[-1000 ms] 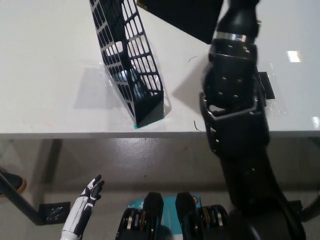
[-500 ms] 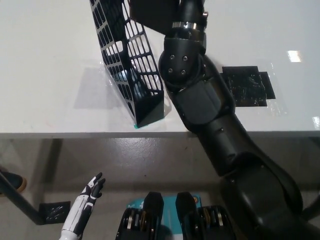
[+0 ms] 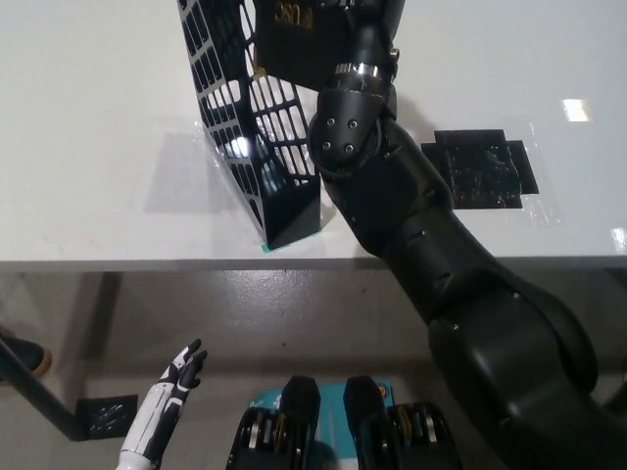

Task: A notebook is kept standing on the table on the right hand side and a black shelf is kept on the left hand side and the robot uses its right hand to grab the notebook and places it in the shelf

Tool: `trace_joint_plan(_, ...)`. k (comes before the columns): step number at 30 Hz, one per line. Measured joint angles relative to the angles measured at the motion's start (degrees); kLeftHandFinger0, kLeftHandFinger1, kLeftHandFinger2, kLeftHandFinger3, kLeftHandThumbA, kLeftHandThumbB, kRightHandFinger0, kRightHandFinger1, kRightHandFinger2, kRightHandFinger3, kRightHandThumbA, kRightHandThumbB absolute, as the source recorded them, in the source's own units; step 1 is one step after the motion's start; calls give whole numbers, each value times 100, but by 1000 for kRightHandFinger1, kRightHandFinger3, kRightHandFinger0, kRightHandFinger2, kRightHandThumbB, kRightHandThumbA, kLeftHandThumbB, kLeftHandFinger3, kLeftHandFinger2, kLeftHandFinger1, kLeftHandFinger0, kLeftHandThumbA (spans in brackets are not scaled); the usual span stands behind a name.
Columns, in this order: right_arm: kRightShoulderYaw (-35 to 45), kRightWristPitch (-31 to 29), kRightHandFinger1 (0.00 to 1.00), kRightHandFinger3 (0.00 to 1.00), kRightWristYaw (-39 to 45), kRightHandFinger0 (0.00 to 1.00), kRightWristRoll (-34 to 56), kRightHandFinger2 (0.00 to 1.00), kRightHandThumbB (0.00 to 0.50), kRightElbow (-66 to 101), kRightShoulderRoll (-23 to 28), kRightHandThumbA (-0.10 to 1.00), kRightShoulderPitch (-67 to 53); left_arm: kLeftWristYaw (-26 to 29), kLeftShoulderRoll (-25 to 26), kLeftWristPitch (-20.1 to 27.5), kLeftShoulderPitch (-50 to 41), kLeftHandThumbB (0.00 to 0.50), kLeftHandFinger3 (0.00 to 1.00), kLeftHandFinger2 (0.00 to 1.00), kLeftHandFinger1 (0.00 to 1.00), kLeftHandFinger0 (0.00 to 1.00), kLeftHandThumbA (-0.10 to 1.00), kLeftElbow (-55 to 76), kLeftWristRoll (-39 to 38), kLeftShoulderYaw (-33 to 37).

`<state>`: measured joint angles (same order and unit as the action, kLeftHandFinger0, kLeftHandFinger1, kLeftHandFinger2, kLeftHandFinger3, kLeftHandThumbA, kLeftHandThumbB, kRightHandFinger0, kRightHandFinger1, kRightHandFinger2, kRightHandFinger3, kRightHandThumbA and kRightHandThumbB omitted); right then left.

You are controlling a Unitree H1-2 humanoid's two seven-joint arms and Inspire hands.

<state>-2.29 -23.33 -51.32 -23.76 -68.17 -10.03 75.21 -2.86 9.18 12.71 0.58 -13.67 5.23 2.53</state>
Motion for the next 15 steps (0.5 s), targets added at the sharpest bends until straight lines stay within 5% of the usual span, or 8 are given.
trace_joint_plan(4,-4,-54,51,657,-54,0,86,627,91,-173,-1,-100,98,0,0,2,4,164,1000,1000,1000,1000,1000,-2,2,0)
trace_joint_plan(8,-13,-76,0,554,-77,0,191,512,75,-265,-24,-100,203,-2,1,-1,8,134,1000,1000,1000,1000,1000,0,9,5)
trace_joint_plan(13,-71,-76,0,441,-105,0,276,403,39,-379,-94,-100,365,-6,7,-2,13,160,1000,1000,1000,1000,1000,0,38,19)
trace_joint_plan(14,-78,-76,0,351,-105,0,285,322,17,-417,-103,-100,410,-9,12,-2,14,164,1000,1000,1000,1000,1000,0,44,22)
trace_joint_plan(15,-85,-76,0,335,-102,0,312,310,42,-440,-123,-100,466,-17,18,-2,19,163,1000,1000,1000,1000,1000,0,47,25)
